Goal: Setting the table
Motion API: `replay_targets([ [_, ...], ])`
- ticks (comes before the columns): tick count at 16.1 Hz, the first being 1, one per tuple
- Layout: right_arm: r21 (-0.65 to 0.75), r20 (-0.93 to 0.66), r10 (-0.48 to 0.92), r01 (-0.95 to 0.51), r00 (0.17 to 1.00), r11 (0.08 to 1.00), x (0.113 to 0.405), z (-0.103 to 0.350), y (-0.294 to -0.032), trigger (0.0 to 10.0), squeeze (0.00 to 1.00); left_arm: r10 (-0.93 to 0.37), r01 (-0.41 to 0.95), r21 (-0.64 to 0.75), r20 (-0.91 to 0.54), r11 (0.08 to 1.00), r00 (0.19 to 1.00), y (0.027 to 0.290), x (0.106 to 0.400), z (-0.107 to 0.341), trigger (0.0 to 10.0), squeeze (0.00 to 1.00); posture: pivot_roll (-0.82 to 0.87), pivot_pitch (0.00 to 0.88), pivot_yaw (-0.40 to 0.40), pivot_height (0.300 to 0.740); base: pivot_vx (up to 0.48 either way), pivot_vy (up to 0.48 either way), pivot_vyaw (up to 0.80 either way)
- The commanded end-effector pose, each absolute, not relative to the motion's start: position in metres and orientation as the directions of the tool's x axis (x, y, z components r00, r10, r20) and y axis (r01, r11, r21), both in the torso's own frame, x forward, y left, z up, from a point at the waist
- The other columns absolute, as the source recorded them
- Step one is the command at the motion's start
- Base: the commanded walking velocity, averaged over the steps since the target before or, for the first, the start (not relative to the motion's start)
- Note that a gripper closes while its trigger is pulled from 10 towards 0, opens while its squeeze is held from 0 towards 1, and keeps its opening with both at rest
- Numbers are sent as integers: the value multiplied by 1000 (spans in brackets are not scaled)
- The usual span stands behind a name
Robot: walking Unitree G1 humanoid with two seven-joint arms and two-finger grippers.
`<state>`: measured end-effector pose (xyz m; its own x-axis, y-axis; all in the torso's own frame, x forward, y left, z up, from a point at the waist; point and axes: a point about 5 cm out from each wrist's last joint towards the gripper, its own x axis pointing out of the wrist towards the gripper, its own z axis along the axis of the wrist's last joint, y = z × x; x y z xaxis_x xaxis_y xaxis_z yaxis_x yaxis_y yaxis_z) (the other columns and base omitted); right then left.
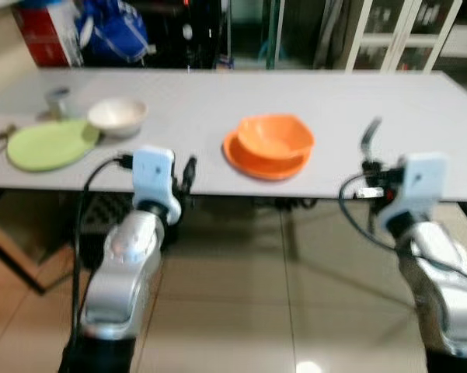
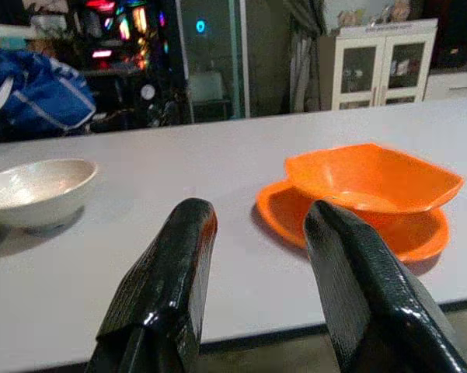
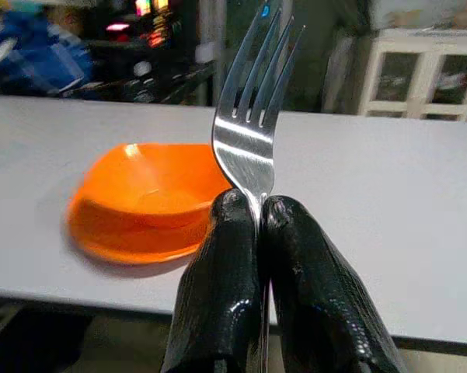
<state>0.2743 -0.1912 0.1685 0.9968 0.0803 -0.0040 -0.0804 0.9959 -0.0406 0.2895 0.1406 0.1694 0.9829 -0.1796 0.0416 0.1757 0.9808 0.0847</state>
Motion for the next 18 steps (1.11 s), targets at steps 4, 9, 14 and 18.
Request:
replay_targets([
  [4,-32,6,91,-91,996,995,276,173,-189,10000,0,-174,167,95,64,981,983,144,290,174,10000,0,-18,7,8,740,0,0,0],
  [9,-20,-6,97,-97,995,995,276,172,-188,10000,0,-174,166,96,77,981,982,145,290,176,10000,0,-18,7,8,740,295,0,0],
  [14,-36,-5,95,-95,995,995,277,172,-188,10000,0,-178,171,95,78,981,981,144,290,176,10000,0,-15,4,6,740,347,0,0],
  [18,-37,-3,93,-93,996,995,277,173,-189,10000,0,-181,174,95,78,980,980,144,290,176,10000,0,-15,4,6,740,376,0,0],
])
